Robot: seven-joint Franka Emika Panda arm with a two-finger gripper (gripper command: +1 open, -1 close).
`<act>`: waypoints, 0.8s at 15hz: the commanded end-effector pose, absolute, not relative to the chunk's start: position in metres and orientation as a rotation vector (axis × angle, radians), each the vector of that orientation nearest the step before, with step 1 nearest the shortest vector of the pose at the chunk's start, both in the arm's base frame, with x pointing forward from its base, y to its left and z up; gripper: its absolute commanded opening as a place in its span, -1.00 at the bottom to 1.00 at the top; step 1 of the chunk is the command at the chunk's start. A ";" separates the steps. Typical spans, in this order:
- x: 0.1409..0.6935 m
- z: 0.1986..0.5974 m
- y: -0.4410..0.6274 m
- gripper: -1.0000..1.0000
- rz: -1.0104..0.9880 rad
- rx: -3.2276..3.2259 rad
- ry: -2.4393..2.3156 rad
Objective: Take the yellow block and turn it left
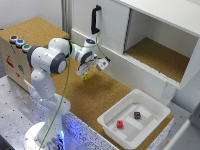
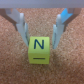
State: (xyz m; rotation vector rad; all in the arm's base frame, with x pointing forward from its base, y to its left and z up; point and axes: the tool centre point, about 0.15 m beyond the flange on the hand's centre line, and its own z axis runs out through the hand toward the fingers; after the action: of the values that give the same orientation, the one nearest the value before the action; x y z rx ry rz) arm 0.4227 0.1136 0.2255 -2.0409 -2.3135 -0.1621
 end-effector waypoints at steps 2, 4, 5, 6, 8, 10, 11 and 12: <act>0.418 0.260 0.135 1.00 -0.173 -2.225 -2.264; 0.412 0.274 0.142 1.00 -0.144 -2.309 -2.169; 0.408 0.281 0.145 1.00 -0.120 -2.371 -2.091; 0.402 0.288 0.149 1.00 -0.105 -2.436 -1.993; 0.385 0.300 0.155 1.00 -0.056 -2.584 -1.751; 0.372 0.318 0.161 1.00 -0.033 -2.731 -1.486; 0.369 0.324 0.164 1.00 -0.027 -2.772 -1.395; 0.363 0.336 0.170 1.00 -0.007 -2.869 -1.185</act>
State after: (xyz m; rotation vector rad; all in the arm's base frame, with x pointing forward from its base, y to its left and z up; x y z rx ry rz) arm 0.3929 0.1491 0.2851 -2.5787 -1.6604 -0.1291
